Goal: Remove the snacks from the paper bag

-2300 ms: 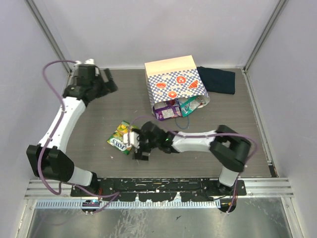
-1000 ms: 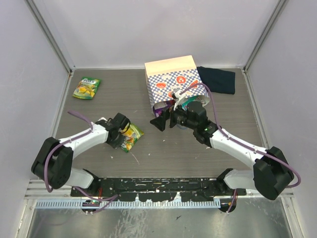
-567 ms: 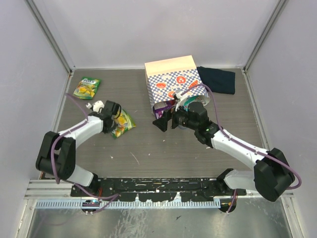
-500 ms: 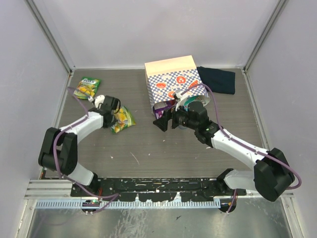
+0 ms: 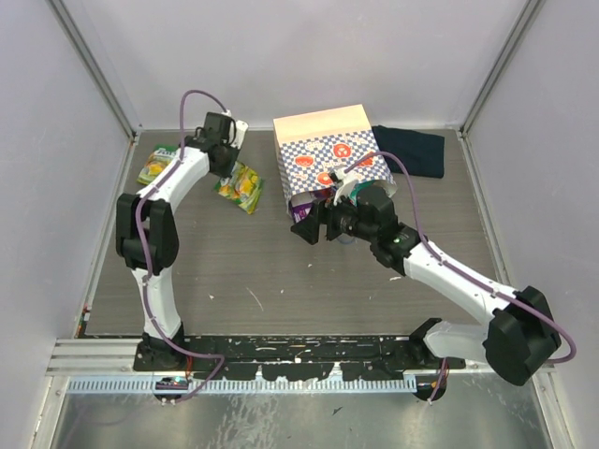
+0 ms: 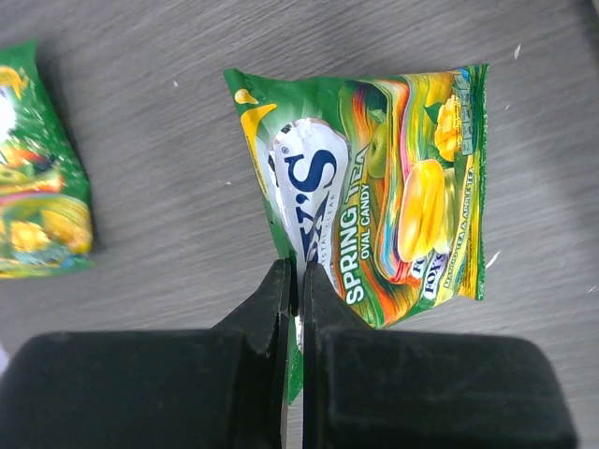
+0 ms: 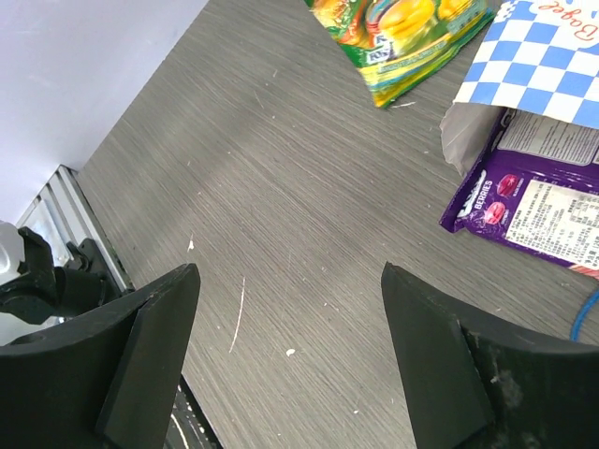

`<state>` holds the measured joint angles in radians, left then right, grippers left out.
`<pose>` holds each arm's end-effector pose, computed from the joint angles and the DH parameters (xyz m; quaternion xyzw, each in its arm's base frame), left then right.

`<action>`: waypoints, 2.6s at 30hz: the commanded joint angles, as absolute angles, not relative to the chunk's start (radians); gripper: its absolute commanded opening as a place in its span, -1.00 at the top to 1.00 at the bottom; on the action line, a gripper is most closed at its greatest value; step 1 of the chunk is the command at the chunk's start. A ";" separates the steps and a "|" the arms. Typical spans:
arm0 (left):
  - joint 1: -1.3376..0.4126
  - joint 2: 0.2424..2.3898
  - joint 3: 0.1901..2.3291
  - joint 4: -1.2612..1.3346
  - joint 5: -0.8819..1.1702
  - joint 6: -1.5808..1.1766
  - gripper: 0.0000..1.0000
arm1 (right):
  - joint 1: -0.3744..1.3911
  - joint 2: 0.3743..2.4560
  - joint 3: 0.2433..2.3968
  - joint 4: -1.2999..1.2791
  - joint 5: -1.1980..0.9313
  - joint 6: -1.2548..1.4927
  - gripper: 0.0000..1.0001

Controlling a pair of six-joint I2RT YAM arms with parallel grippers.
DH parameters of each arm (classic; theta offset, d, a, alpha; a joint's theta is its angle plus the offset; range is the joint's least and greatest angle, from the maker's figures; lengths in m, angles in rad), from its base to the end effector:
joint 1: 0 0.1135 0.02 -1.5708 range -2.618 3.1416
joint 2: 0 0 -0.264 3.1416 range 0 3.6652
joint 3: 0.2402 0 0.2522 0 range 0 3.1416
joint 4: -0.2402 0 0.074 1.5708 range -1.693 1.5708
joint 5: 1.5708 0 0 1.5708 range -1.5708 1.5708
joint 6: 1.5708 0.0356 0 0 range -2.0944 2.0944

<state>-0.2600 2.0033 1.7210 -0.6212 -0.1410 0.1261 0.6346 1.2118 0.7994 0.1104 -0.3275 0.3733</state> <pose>0.4364 -0.1109 0.2568 0.1582 0.9294 0.0445 0.3304 0.2175 0.1744 0.2854 -0.1993 0.7753 0.3974 0.4487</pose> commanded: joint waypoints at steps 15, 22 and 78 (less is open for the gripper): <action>-0.004 2.161 2.121 -0.920 0.460 0.755 1.00 | 0.632 1.224 0.838 0.087 -0.322 0.377 -0.67; 0.062 2.254 2.322 -1.110 0.622 0.951 1.00 | 0.632 1.266 0.860 0.085 -0.323 0.381 -0.66; -0.041 2.018 1.708 -0.424 -0.024 -0.457 -0.96 | 0.632 1.442 0.917 0.103 -0.383 0.391 -0.71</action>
